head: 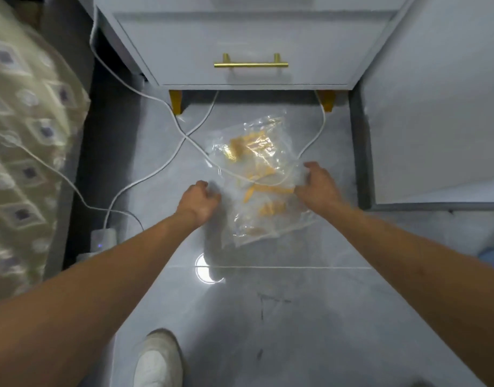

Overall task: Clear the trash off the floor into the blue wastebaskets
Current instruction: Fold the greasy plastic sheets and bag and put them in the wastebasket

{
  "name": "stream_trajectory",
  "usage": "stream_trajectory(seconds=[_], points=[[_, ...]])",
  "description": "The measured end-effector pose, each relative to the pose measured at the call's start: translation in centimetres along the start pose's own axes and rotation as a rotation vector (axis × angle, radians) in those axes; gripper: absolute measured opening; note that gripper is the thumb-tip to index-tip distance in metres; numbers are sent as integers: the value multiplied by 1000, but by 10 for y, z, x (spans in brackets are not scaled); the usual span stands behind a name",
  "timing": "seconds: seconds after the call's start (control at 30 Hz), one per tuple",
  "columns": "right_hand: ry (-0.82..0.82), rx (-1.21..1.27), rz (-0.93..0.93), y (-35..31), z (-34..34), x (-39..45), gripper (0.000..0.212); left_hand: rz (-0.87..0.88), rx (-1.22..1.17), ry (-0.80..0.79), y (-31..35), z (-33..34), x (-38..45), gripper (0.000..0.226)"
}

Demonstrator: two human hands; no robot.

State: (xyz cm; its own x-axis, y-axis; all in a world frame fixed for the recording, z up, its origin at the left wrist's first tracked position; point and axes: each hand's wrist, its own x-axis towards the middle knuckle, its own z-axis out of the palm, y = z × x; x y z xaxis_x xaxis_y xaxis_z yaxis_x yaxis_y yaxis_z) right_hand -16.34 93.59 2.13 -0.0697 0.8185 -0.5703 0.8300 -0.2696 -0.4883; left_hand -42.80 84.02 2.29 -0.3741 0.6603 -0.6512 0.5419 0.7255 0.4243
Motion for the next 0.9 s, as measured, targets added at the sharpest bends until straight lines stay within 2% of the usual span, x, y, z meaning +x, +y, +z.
stream_trajectory(seconds=[0.1, 0.2, 0.37, 0.53, 0.63, 0.73, 0.9], points=[[62, 73, 29, 4, 4, 32, 60, -7, -135, 43, 4, 11, 25, 39], [79, 119, 29, 5, 9, 43, 37, 0, -306, 60, 7, 17, 32, 11], [60, 245, 37, 11, 5, 27, 6, 83, -450, 47, 3, 8, 20, 15], [-156, 441, 72, 11, -29, -36, 4, 141, -550, -29, 9, -15, -37, 19], [-223, 490, 77, 5, -55, -85, 10, 147, -584, -79, 13, -38, -80, 20], [-184, 579, 83, -3, -80, -137, 20, 169, -618, -122, 24, -63, -124, 22], [-99, 862, 132, -24, -129, -211, 28, 186, -662, -196, 61, -113, -180, 27]])
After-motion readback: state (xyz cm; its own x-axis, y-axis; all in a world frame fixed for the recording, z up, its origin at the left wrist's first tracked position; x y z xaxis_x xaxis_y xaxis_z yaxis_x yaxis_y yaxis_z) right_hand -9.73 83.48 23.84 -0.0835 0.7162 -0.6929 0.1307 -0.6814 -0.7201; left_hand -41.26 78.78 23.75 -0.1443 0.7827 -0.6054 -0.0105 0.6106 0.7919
